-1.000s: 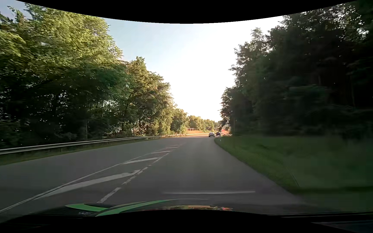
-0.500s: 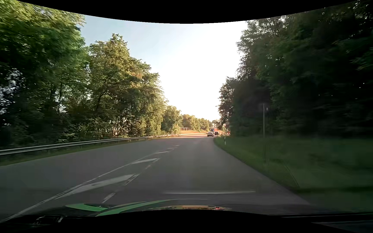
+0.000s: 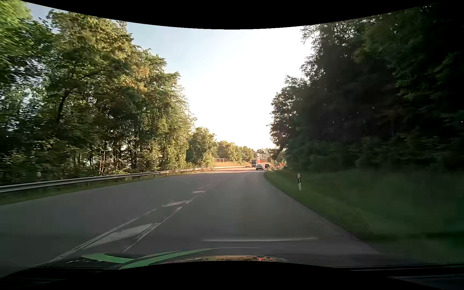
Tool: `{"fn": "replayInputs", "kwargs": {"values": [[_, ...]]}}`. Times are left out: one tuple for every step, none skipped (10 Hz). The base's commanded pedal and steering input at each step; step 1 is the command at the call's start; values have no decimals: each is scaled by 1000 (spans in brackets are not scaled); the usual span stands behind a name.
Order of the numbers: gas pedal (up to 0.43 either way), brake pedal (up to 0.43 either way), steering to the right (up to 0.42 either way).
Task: Follow the waypoints while adhering to traffic rules and regulations
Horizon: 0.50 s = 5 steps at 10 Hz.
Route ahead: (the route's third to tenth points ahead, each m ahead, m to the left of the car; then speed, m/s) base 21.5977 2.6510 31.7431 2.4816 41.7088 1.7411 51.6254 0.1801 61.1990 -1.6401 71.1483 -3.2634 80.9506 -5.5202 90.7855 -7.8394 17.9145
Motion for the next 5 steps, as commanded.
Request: {"fn": "replayInputs", "kwargs": {"values": [[177,0,14],[177,0,14],[177,0,14],[177,0,14],[177,0,14]]}}
